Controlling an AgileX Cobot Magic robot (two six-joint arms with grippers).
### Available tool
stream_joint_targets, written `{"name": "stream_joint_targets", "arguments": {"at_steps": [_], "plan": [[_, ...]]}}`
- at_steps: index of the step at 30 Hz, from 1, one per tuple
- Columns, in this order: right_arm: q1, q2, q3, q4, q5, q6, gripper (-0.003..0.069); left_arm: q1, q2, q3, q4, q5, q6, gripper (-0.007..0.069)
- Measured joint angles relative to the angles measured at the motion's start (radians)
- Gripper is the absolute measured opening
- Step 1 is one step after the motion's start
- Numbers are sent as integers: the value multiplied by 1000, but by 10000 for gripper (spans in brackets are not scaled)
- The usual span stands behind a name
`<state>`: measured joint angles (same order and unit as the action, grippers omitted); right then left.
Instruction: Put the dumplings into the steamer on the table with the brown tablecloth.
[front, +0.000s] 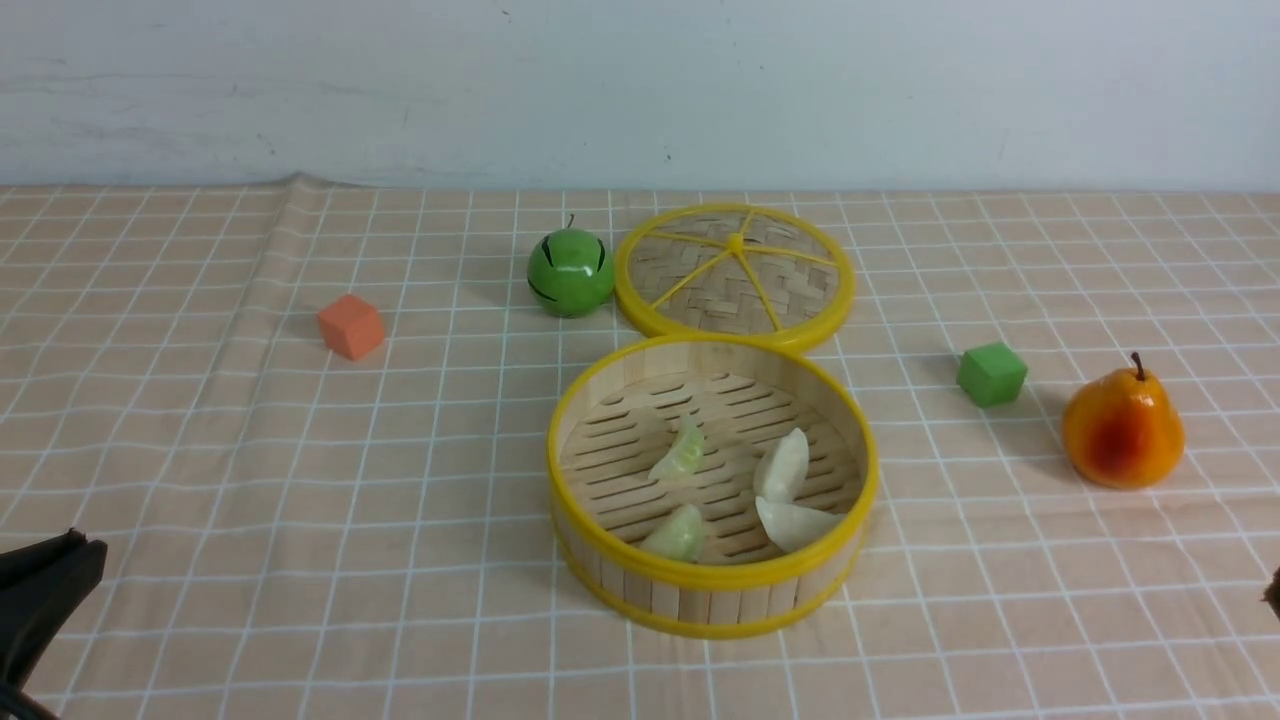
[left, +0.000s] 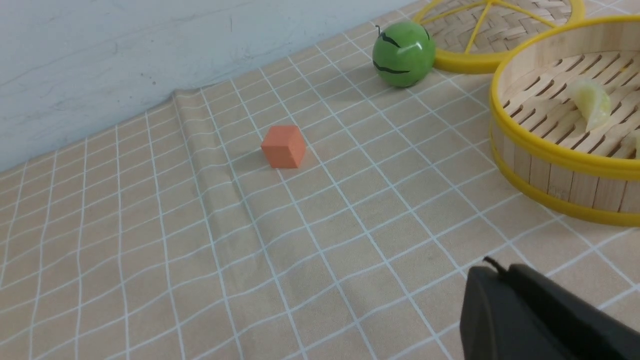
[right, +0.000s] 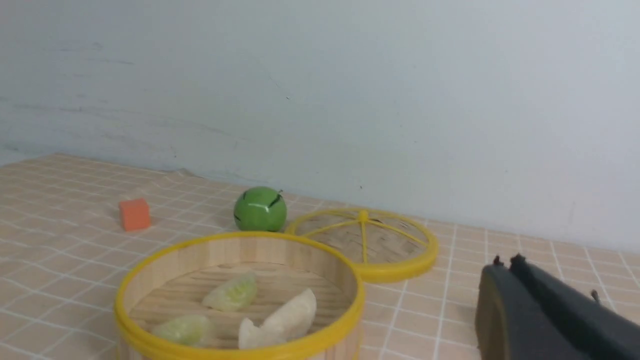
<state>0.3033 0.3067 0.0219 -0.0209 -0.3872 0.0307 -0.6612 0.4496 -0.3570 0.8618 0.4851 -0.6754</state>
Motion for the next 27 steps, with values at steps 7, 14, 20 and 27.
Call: {"name": "stream_joint_targets", "arguments": {"at_steps": [7,14,20,27], "plan": [[-127,-222,2,147,292,-160,-2,0,0,2,0,1,0,20],[-229,-316,3,126,682,-206,-2,0,0,2,0,7,0,28],[-229,-316,-7,120,781,-208,-2,0,0,2,0,7,0,36],[-229,-316,-7,117,783,-211,0,0,0,2,0,7,0,38]]}}
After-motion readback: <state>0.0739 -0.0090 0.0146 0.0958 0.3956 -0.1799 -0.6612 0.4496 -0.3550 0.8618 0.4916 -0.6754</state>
